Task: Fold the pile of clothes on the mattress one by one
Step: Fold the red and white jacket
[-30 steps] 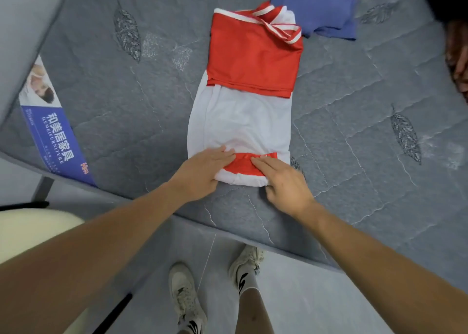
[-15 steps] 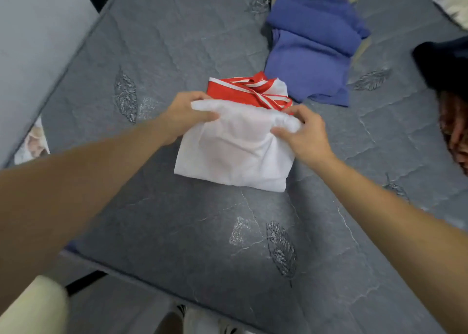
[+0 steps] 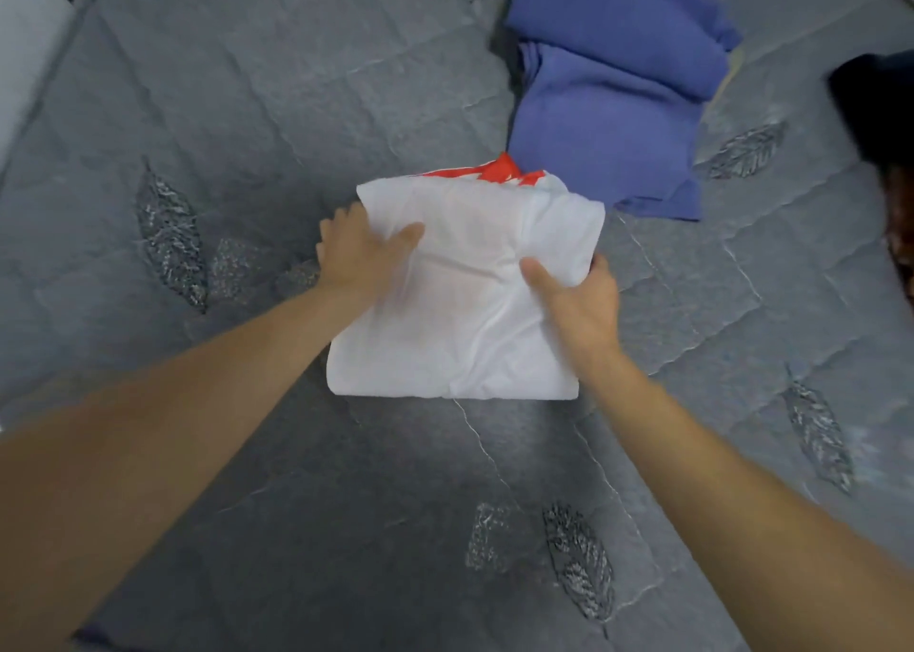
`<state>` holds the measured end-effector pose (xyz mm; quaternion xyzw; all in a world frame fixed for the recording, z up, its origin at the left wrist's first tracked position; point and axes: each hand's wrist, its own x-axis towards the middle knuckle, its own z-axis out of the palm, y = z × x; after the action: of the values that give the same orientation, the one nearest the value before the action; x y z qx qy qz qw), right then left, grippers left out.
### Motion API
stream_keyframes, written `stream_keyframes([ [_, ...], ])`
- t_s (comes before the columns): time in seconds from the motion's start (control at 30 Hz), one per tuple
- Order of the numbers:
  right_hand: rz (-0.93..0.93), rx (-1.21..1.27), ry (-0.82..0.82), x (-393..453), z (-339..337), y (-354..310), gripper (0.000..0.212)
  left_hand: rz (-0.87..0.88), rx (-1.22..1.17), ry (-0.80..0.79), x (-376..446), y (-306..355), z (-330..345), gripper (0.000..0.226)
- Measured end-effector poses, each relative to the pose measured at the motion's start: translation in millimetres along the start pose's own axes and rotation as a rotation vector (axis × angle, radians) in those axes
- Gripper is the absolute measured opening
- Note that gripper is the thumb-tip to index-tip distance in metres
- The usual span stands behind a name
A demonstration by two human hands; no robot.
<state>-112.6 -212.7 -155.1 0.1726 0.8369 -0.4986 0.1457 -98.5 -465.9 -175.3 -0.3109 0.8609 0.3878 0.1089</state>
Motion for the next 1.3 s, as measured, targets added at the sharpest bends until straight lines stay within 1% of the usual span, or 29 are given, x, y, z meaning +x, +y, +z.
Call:
stream_keyframes([
  [0.03, 0.024, 0.052, -0.012, 5.9, 0.9, -6.8, 0.061, 0.025, 0.042, -0.043, 5.1, 1.6, -2.0, 0.07],
  [0.07, 0.04, 0.086, -0.023, 10.4, 0.7, -12.3, 0.056, 0.066, 0.017, -0.088, 10.4, 3.2, -3.7, 0.068],
  [0.13, 0.078, 0.182, -0.073, 12.8, -3.7, -17.3, 0.036, 0.097, -0.257, -0.181, 12.5, 2.4, -8.0, 0.063],
  [0.17, 0.107, 0.24, -0.105, 12.4, -7.8, -16.7, 0.031, 0.106, -0.393, -0.24, 8.3, 2.1, -10.3, 0.06],
  [0.2, 0.136, 0.289, -0.126, 11.1, -13.4, -16.3, 0.031, 0.132, -0.503, -0.297, 2.5, 4.2, -11.2, 0.063],
  [0.23, 0.165, 0.316, -0.136, 9.4, -19.9, -15.5, 0.035, 0.156, -0.531, -0.337, -5.3, 8.9, -12.5, 0.069],
  [0.3, 0.201, 0.339, -0.131, 5.5, -36.9, -9.0, 0.042, 0.184, -0.529, -0.408, -18.4, 20.7, -6.2, 0.075],
  [0.43, 0.196, 0.356, -0.064, -7.3, -90.2, 25.0, 0.04, 0.177, -0.523, -0.488, -57.7, 46.1, 29.0, 0.069],
  [0.57, 0.212, 0.363, -0.011, -32.9, -160.7, 72.7, 0.034, 0.183, -0.494, -0.505, -109.7, 75.0, 90.3, 0.068],
  [0.67, 0.237, 0.342, 0.091, -51.5, -219.4, 113.6, 0.031, 0.191, -0.465, -0.567, -151.6, 98.1, 144.4, 0.071],
  [0.77, 0.289, 0.339, 0.153, -68.3, -276.8, 158.0, 0.036, 0.196, -0.469, -0.612, -196.8, 125.2, 195.1, 0.067],
  [0.9, 0.35, 0.347, 0.205, -89.8, -347.0, 205.8, 0.027, 0.191, -0.465, -0.651, -255.0, 157.3, 254.4, 0.061],
  [0.97, 0.347, 0.35, 0.231, -100.6, -375.5, 226.5, 0.028, 0.189, -0.448, -0.675, -283.4, 167.5, 279.0, 0.057],
  [1.03, 0.355, 0.344, 0.246, -109.9, -399.2, 245.9, 0.033, 0.179, -0.439, -0.696, -308.2, 173.6, 299.0, 0.056],
  [1.17, 0.413, 0.315, 0.23, -127.7, -429.2, 277.6, 0.032, 0.135, -0.436, -0.739, -340.8, 177.3, 330.4, 0.052],
  [1.23, 0.418, 0.296, 0.262, -132.6, -438.7, 291.3, 0.028, 0.12, -0.427, -0.735, -352.1, 178.9, 344.3, 0.051],
  [1.3, 0.399, 0.222, 0.327, -134.7, -447.4, 301.2, 0.033, 0.123, -0.432, -0.72, -361.8, 181.5, 357.4, 0.049],
])
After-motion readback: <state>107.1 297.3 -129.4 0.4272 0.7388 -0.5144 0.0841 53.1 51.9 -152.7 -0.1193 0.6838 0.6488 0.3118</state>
